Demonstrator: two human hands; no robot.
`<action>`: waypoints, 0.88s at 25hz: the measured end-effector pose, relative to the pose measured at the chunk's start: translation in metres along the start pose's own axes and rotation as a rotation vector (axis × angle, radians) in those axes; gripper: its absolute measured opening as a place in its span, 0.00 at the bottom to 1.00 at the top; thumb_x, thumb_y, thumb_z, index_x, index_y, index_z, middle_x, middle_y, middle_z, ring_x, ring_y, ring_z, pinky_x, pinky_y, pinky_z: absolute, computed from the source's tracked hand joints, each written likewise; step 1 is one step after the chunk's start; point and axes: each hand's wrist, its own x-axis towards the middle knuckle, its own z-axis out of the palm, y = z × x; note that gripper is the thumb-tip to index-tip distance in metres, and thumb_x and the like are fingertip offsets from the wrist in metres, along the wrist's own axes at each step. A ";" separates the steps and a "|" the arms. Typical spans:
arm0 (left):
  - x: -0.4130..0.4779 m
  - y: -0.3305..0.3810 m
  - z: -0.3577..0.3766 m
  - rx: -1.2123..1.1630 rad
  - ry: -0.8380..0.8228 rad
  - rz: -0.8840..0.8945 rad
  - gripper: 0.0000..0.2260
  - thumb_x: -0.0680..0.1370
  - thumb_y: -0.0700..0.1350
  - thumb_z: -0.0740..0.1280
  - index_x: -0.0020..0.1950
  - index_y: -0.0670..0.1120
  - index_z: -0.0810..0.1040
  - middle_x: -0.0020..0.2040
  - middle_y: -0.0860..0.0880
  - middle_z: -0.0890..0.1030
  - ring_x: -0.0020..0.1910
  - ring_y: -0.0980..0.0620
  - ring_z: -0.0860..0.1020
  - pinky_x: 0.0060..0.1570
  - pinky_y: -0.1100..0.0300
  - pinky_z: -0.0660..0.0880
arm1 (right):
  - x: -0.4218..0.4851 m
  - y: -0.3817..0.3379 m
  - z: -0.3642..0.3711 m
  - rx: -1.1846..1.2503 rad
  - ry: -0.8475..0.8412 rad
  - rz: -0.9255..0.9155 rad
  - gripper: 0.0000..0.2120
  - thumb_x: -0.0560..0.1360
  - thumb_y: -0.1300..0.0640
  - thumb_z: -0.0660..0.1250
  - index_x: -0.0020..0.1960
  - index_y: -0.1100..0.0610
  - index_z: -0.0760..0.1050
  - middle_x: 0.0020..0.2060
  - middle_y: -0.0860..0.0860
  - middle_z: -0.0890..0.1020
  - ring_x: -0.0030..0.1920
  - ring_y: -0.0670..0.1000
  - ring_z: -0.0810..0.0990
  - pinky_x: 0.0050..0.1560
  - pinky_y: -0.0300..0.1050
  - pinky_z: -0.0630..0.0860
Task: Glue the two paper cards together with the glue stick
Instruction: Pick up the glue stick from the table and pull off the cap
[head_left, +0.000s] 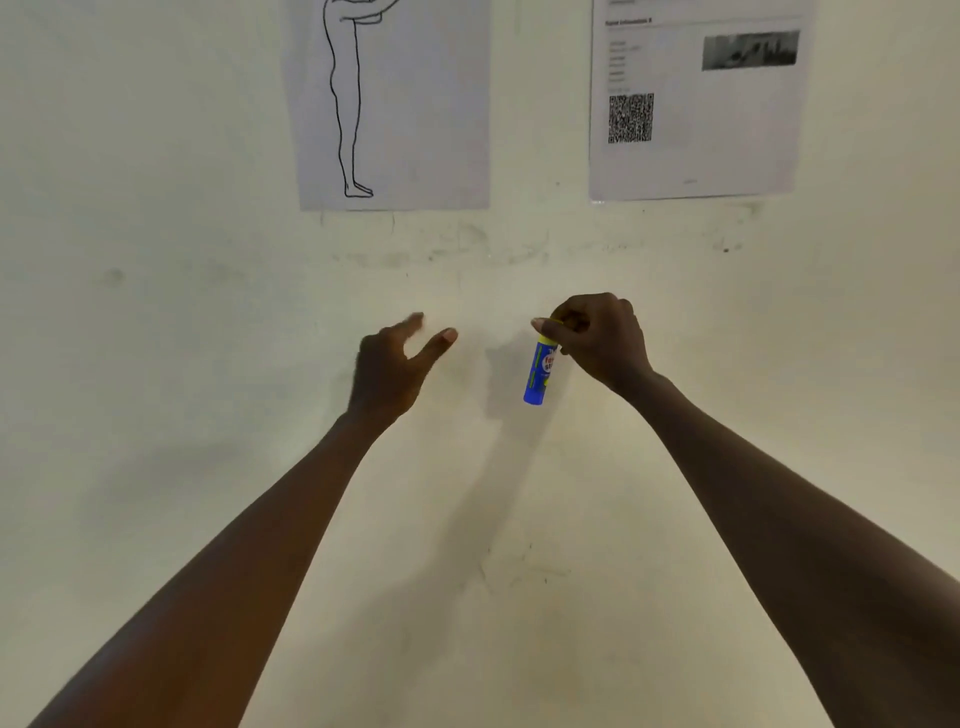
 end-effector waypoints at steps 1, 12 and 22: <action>0.002 0.009 0.000 -0.188 -0.024 -0.049 0.24 0.67 0.63 0.65 0.47 0.43 0.79 0.42 0.39 0.80 0.42 0.46 0.77 0.49 0.57 0.72 | 0.004 -0.004 -0.001 0.033 0.012 -0.013 0.15 0.69 0.49 0.69 0.35 0.61 0.78 0.30 0.59 0.82 0.34 0.61 0.79 0.35 0.52 0.76; 0.002 0.070 0.019 -0.376 -0.263 -0.202 0.18 0.67 0.42 0.74 0.51 0.33 0.78 0.47 0.37 0.81 0.42 0.44 0.77 0.53 0.48 0.76 | 0.018 -0.039 -0.001 0.214 -0.073 -0.164 0.14 0.68 0.53 0.71 0.36 0.66 0.78 0.30 0.59 0.83 0.23 0.43 0.77 0.31 0.38 0.74; 0.002 0.069 0.006 -0.479 -0.343 -0.257 0.15 0.70 0.35 0.70 0.55 0.33 0.76 0.48 0.40 0.79 0.45 0.43 0.76 0.46 0.55 0.76 | 0.022 -0.056 0.002 0.147 -0.152 -0.196 0.10 0.70 0.59 0.69 0.40 0.68 0.76 0.35 0.64 0.83 0.33 0.59 0.79 0.37 0.44 0.75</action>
